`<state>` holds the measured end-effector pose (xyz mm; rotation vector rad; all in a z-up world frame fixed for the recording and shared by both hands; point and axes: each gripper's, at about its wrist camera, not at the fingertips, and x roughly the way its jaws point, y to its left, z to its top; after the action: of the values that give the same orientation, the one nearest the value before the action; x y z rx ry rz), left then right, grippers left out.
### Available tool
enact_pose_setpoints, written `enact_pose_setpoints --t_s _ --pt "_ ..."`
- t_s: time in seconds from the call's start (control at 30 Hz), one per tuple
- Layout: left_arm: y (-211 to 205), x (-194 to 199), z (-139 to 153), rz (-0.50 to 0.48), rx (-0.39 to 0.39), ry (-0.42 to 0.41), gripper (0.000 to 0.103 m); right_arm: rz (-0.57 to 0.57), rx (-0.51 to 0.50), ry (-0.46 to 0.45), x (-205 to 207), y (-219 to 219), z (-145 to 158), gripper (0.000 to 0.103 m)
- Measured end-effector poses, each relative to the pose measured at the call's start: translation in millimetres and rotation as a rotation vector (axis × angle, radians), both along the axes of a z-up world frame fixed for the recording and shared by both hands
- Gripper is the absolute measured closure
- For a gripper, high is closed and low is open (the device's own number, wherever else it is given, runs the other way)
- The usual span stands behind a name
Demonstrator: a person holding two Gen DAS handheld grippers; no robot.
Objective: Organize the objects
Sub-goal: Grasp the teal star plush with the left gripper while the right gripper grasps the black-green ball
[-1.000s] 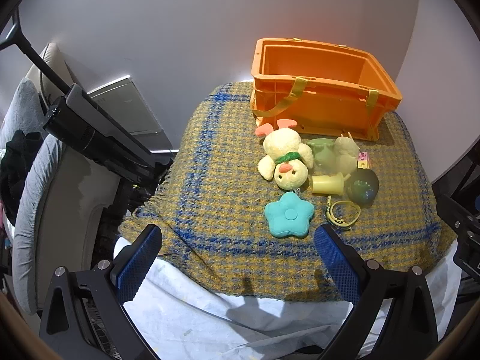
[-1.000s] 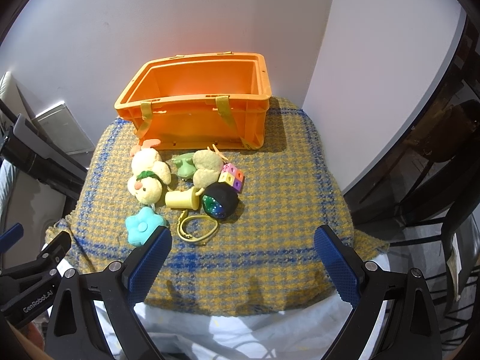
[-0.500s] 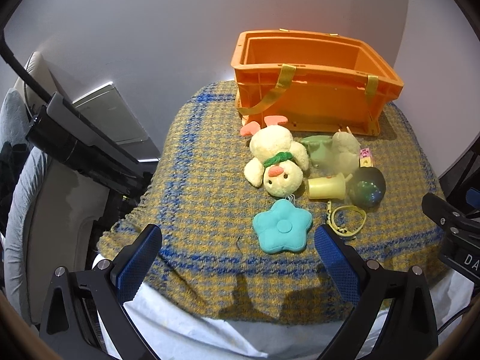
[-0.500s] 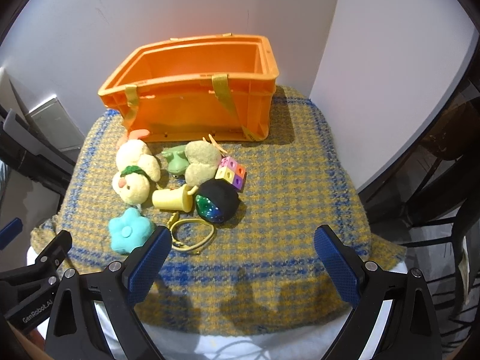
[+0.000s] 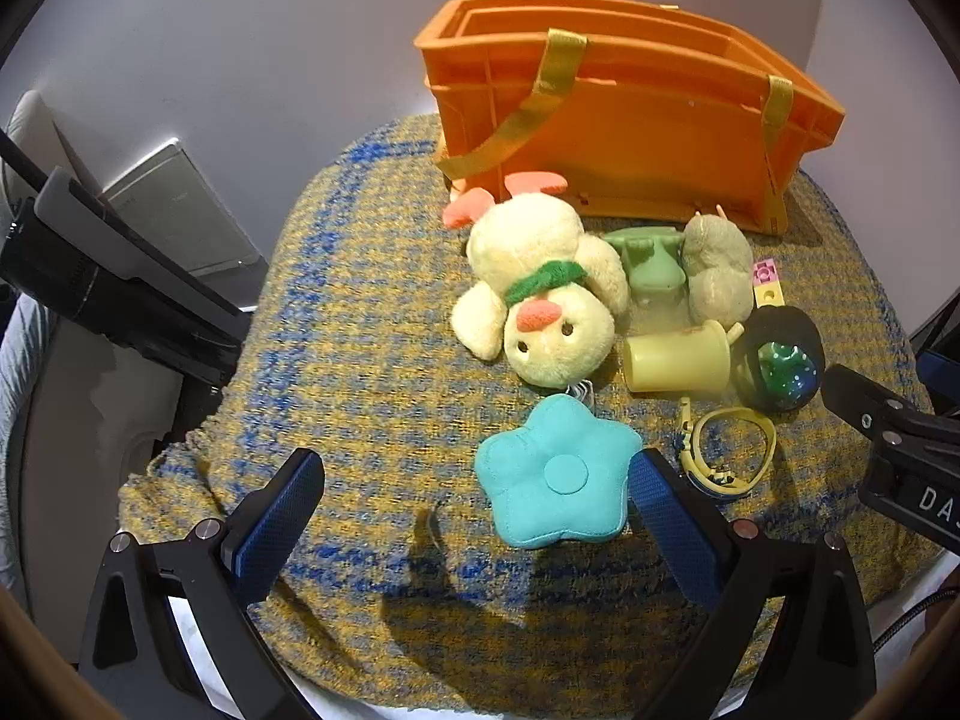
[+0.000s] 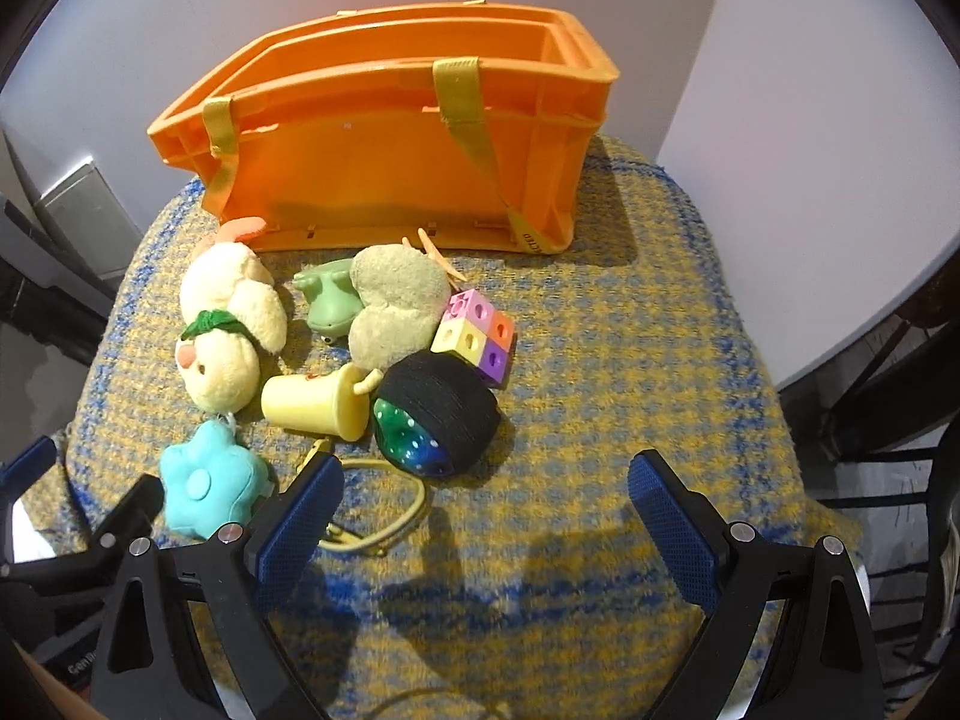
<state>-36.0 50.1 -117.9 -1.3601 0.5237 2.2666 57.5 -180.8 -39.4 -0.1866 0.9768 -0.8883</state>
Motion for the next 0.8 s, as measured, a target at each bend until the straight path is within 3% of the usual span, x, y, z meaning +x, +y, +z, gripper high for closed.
enact_pose_setpoints --t_s 0.4,0.8 --pt "21.4 -1.9 -32.4 -0.092 -0.011 -0.074 0.001 -0.051 0.020 0.003 12.1 -21.5 -15.3 0.007" --pt "33.9 -5.3 -57.8 -0.159 -0.008 -0.161 0.017 -0.082 0.061 0.020 23.5 -41.8 -30.0 0.007"
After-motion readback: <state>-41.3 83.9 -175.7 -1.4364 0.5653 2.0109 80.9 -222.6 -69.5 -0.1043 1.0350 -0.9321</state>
